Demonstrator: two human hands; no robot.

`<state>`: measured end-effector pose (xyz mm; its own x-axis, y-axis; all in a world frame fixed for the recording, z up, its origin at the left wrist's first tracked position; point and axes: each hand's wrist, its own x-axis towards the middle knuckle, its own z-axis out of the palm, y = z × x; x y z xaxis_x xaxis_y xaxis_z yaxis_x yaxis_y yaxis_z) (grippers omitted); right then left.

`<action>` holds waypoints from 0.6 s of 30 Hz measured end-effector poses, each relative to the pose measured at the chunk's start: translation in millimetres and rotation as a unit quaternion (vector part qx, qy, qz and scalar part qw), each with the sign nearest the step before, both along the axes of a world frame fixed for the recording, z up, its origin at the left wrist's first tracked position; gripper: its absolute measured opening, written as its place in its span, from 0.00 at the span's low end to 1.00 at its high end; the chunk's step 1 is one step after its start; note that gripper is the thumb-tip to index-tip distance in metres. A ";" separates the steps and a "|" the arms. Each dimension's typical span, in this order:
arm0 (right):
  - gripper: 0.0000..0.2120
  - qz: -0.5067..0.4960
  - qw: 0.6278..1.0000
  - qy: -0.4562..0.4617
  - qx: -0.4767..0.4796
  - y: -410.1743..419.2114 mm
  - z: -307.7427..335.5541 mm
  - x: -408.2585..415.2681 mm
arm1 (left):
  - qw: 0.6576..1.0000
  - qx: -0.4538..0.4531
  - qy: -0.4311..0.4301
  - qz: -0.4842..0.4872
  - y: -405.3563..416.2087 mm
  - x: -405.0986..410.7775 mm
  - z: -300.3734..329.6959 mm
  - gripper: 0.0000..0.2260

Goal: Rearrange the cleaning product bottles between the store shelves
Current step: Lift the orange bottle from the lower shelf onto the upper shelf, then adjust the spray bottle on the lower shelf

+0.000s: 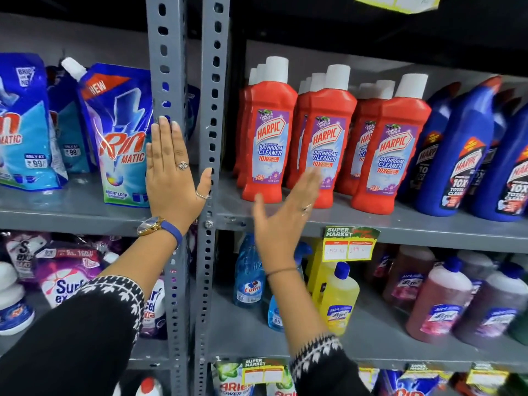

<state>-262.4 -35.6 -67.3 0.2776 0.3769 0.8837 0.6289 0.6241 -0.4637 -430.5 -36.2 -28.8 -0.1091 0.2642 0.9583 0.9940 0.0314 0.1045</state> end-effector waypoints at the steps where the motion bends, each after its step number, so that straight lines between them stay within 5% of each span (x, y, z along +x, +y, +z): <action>1: 0.45 0.027 0.998 -0.049 0.009 -7.6 -26.1 -10.6 | 1.000 -0.002 0.000 0.000 -0.6 0.1 -0.1 0.34; 4: 0.44 0.060 0.981 -0.178 -0.037 -15.5 -118.2 -25.1 | 1.000 -0.005 -0.001 0.002 -1.6 -0.1 1.0 0.35; 7: 0.47 0.035 0.967 -0.203 -0.150 -11.5 -197.4 -7.9 | 1.000 -0.002 -0.002 0.000 -1.5 0.3 1.0 0.35; 12: 0.52 -0.008 0.934 0.091 -0.346 2.6 -237.7 41.3 | 1.000 0.001 -0.001 0.004 -0.5 -0.1 1.4 0.35; 18: 0.51 0.013 0.880 0.230 -0.415 34.1 -233.4 51.1 | 1.000 0.005 -0.003 -0.003 0.0 -0.7 1.9 0.35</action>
